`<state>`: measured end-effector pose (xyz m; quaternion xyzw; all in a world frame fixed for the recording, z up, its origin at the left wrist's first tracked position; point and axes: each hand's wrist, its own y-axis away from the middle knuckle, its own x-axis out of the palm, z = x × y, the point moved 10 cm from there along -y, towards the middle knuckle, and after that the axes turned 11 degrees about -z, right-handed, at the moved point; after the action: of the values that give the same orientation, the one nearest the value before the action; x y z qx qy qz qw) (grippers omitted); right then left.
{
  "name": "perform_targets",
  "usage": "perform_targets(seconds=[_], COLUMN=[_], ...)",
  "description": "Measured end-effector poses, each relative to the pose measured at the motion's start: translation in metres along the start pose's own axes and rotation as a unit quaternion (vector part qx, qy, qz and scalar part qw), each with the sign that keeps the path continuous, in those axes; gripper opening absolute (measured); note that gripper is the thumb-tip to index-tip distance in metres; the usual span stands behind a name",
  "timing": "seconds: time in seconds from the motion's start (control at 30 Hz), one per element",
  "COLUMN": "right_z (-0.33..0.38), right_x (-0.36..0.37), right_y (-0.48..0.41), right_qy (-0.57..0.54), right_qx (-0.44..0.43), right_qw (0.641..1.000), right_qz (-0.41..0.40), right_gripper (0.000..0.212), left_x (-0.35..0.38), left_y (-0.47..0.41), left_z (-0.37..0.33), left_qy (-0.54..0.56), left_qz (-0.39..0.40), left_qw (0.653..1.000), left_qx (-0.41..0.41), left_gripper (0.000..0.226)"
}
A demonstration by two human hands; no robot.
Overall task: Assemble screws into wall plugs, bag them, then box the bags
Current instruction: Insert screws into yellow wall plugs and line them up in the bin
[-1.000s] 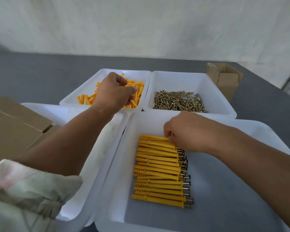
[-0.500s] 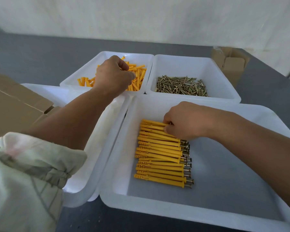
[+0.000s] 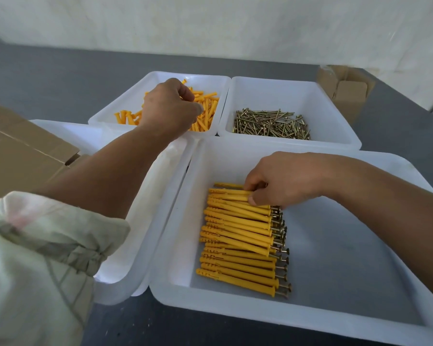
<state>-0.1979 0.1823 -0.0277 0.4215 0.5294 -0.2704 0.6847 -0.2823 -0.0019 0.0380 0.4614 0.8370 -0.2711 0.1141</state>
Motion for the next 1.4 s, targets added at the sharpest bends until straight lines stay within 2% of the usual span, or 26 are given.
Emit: perform_targets(seconds=[0.13,0.33,0.43,0.57,0.67,0.73,0.83,0.9,1.0,1.17,1.4], right_z=[0.002,-0.001,-0.005,-0.007,-0.006,-0.008,-0.035,-0.064,-0.103,-0.134,-0.131], right_x=[0.01,0.016,0.016,0.009,-0.012,-0.042,-0.088,-0.101,-0.085,-0.042,-0.041], right_y=[0.001,-0.001,-0.002,-0.005,-0.004,-0.002,0.004,0.007,0.002,-0.015,-0.027], right_qy=[-0.03,-0.049,-0.062,-0.012,-0.005,-0.009,-0.072,-0.081,-0.077,-0.068,-0.09], right_qx=[0.003,0.011,0.029,0.022,0.002,-0.01,0.027,0.083,0.16,0.247,0.217], right_qw=[0.999,0.998,0.996,1.0,0.999,0.988,0.942,0.916,0.919,0.947,0.956], right_qz=[0.037,0.049,0.049,0.018,-0.048,-0.154,-0.327,-0.384,-0.352,-0.195,-0.174], right_gripper=[0.024,0.025,0.029,0.044,0.04,0.035,0.043,0.048,0.055,0.078,0.059], left_x=[-0.002,-0.013,-0.01,-0.003,0.003,0.008,0.016,0.018,0.019,0.018,0.02], left_y=[-0.001,-0.006,-0.007,-0.009,-0.01,-0.012,-0.014,-0.013,-0.013,-0.013,-0.015], left_z=[-0.003,-0.002,0.004,0.016,0.025,0.031,0.039,0.043,0.047,0.051,0.054], left_qy=[-0.05,-0.153,-0.221,-0.318,-0.372,-0.404,-0.431,-0.442,-0.454,-0.458,-0.463], left_qz=[-0.009,-0.048,-0.03,0.009,0.034,0.061,0.096,0.111,0.128,0.145,0.156], left_qw=[0.998,0.985,0.973,0.946,0.926,0.911,0.896,0.889,0.881,0.877,0.873], left_qx=[0.027,0.06,0.067,0.063,0.049,0.049,0.051,0.046,0.04,0.016,0.011], left_gripper=[0.012,0.013,0.013,0.031,0.045,0.055,0.067,0.074,0.082,0.089,0.088])
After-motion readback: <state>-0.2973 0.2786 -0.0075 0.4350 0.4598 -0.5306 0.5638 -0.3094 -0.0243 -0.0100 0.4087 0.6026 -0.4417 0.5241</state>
